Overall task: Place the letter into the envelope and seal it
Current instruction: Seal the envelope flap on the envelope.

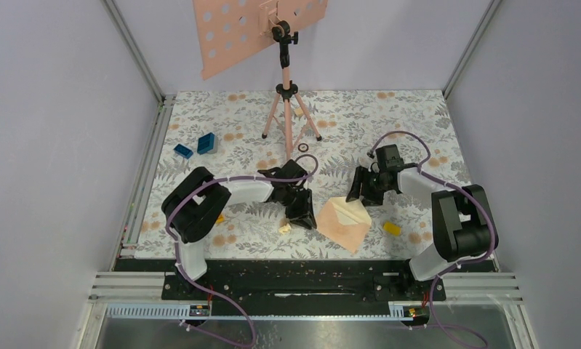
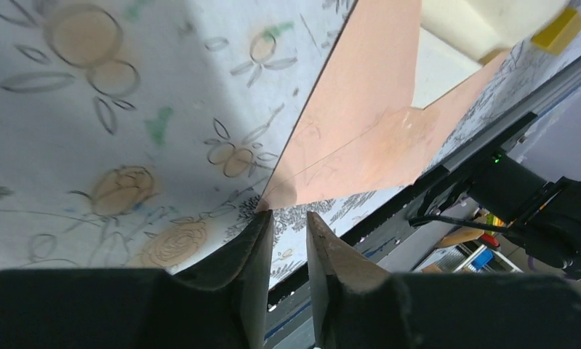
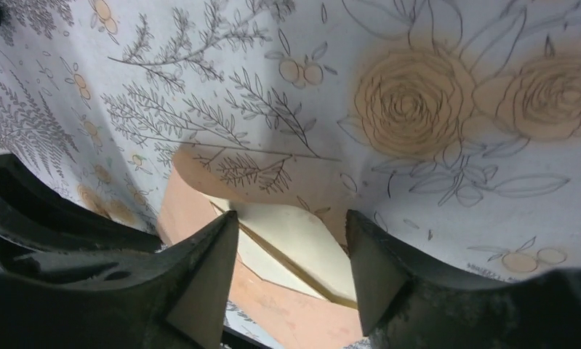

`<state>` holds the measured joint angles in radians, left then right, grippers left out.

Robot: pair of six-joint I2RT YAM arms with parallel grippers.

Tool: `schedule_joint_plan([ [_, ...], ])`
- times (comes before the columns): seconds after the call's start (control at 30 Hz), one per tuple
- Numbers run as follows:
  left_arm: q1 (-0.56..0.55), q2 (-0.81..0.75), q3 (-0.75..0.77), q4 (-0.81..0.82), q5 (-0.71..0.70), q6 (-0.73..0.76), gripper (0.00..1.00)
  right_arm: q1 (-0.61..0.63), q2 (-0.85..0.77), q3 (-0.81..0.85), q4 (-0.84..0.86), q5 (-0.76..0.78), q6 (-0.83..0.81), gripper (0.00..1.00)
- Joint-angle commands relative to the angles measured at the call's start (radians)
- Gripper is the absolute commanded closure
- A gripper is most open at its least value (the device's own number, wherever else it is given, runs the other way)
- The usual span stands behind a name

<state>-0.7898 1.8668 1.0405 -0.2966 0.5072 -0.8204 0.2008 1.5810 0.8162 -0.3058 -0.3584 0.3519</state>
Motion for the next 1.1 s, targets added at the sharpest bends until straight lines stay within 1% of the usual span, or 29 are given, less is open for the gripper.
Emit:
schedule_joint_plan([
  [0.0, 0.035, 0.019, 0.064, -0.017, -0.069, 0.033, 0.75, 0.006, -0.069, -0.051, -0.014, -0.029, 0.035, 0.45],
  [0.07, 0.045, 0.030, 0.090, -0.020, -0.073, 0.037, 0.75, 0.006, -0.100, -0.077, -0.013, -0.037, 0.049, 0.56],
  [0.13, 0.050, 0.046, 0.116, -0.027, -0.078, 0.044, 0.75, 0.006, -0.130, -0.105, -0.015, -0.036, 0.062, 0.62],
  [0.33, 0.052, 0.098, 0.179, -0.045, -0.073, 0.062, 0.75, 0.006, -0.225, -0.147, -0.036, -0.006, 0.075, 0.62],
  [0.53, 0.051, 0.121, 0.189, -0.052, -0.071, 0.073, 0.75, 0.006, -0.249, -0.159, -0.035, -0.025, 0.087, 0.70],
  [0.77, 0.051, 0.123, 0.171, -0.040, -0.064, 0.072, 0.75, 0.007, -0.276, -0.174, -0.020, -0.065, 0.093, 0.93],
  [0.8, 0.051, 0.125, 0.170, -0.039, -0.061, 0.071, 0.75, 0.006, -0.278, -0.175, -0.021, -0.076, 0.091, 0.95],
  [0.93, 0.050, 0.135, 0.171, -0.036, -0.056, 0.069, 0.75, 0.008, -0.305, -0.191, -0.014, -0.113, 0.087, 0.95],
  [1.07, 0.051, 0.142, 0.172, -0.033, -0.050, 0.067, 0.75, 0.011, -0.335, -0.204, -0.021, -0.150, 0.076, 0.83],
])
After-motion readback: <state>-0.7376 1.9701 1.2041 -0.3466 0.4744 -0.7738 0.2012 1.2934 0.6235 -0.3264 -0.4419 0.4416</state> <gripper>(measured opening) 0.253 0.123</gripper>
